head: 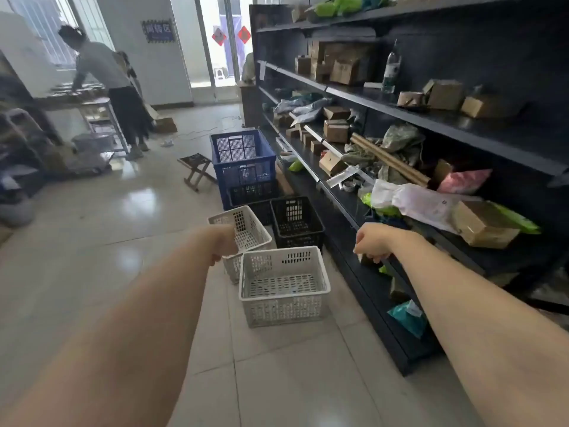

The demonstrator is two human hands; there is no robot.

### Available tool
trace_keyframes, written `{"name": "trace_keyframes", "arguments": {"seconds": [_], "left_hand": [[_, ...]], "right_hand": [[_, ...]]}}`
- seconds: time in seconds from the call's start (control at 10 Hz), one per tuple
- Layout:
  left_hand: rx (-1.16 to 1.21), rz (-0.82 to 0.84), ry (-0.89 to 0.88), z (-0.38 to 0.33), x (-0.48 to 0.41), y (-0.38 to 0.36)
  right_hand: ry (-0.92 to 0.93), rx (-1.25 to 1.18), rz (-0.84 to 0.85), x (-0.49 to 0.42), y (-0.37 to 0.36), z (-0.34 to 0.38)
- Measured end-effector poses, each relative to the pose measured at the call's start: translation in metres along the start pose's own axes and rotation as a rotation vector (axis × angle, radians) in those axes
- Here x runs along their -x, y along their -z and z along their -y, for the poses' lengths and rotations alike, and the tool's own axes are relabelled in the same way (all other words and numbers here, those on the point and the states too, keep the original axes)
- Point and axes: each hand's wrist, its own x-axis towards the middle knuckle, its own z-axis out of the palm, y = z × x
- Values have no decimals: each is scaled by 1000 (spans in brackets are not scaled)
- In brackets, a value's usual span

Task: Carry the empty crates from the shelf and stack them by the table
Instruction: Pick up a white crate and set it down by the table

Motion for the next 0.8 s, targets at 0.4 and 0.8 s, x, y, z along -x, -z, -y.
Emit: {"name": "trace_keyframes", "arguments": {"seconds": [0.4, 0.8], "left_hand": [[40, 228, 184, 23, -207, -31], [135, 387, 165, 58, -432, -77]], "right_hand": [[-92, -30, 298, -201, -36, -31], [-246, -187, 512, -429, -115, -20]]}}
